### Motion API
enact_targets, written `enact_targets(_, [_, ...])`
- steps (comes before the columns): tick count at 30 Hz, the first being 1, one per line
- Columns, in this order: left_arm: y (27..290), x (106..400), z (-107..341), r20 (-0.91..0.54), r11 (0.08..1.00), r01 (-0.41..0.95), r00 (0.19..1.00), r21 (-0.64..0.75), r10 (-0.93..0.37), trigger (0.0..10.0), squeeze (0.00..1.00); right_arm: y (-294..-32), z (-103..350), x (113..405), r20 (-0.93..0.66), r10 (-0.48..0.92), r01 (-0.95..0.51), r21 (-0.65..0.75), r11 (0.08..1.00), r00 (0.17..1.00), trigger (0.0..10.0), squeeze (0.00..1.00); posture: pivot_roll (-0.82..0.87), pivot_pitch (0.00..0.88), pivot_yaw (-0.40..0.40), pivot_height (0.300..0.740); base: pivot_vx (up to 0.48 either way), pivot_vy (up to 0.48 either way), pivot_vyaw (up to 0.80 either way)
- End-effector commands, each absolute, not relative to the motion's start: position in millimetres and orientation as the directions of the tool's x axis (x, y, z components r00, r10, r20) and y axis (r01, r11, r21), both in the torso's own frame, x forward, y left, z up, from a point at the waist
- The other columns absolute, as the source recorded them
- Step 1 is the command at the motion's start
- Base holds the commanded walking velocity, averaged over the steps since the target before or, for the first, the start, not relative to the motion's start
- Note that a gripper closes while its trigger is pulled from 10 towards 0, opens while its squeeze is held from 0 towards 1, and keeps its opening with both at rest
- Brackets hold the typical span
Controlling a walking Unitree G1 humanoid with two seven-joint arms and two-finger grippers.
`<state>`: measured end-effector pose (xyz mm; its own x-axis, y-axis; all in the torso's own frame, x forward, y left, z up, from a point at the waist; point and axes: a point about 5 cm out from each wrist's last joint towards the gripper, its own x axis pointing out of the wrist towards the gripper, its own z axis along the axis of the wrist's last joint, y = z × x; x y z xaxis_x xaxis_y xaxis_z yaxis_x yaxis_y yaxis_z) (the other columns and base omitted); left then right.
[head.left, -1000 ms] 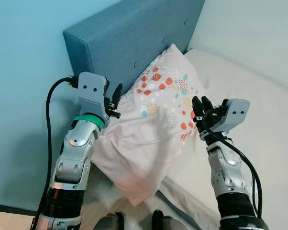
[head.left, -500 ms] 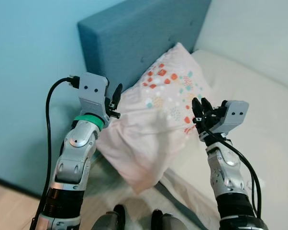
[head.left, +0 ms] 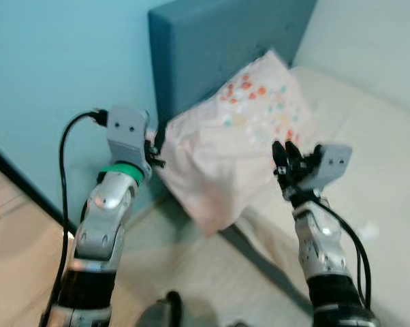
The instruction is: Clean up the room
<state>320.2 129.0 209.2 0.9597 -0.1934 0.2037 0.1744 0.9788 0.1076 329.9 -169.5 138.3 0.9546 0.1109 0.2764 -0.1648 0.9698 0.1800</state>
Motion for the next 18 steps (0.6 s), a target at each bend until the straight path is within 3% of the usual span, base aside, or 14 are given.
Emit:
enact_targets(1, [123.9,320.3,204.4,0.174,0.973,0.209,0.959,0.095,-0.223,10.0,0.00,-177.3,136.7,329.0,0.270,0.082,-0.137,0.192,0.972,0.959,10.0,0.00,0.09,0.090,-0.008,0.740,0.000,0.000,-0.78])
enact_targets(8, [123.3,321.2,202.8,0.158,0.973,0.229,0.960,0.028,-0.230,10.0,0.00,-177.9,136.3,329.5,0.269,0.079,-0.135,0.197,0.971,0.960,10.0,0.00,0.09,0.089,-0.007,0.740,0.000,0.000,-0.77])
enact_targets(18, [124.6,321.3,201.8,0.164,0.974,0.221,0.961,0.040,-0.224,10.0,0.00,-178.1,134.9,329.8,0.267,0.081,-0.137,0.199,0.970,0.960,10.0,0.00,0.09,0.082,-0.005,0.740,0.000,0.000,-0.78])
